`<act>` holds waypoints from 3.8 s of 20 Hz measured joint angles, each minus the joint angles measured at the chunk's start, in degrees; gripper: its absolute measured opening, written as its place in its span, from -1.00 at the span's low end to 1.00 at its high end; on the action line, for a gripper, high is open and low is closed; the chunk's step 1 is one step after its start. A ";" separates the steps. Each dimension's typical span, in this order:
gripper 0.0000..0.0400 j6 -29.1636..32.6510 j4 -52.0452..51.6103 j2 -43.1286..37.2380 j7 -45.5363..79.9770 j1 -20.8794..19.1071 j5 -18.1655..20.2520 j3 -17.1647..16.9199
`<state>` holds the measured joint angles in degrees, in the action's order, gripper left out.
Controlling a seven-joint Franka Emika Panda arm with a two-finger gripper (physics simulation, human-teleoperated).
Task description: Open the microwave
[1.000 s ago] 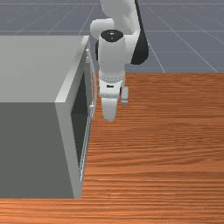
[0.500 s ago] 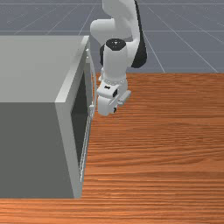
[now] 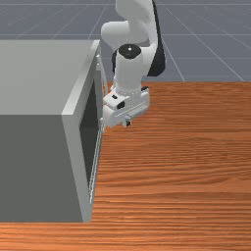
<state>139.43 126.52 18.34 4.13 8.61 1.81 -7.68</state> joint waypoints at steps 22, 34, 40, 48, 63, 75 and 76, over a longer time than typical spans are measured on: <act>-1.00 -6.57 -3.32 1.06 33.98 4.01 5.20 -4.75; -1.00 -13.86 -3.42 -1.98 36.34 5.62 4.41 -3.97; -1.00 -11.99 0.32 -7.78 62.49 12.67 0.81 -2.31; -1.00 -13.16 0.65 -9.90 88.98 19.95 -16.05 -1.71; -1.00 -10.19 -0.66 -6.46 127.99 25.55 -40.07 -8.29; -1.00 -21.06 -4.02 -0.88 154.39 31.69 -61.39 -13.10; -1.00 -21.86 -4.28 -0.46 155.53 32.13 -62.00 -13.17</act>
<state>117.57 122.24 17.88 159.66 40.74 -60.19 -20.85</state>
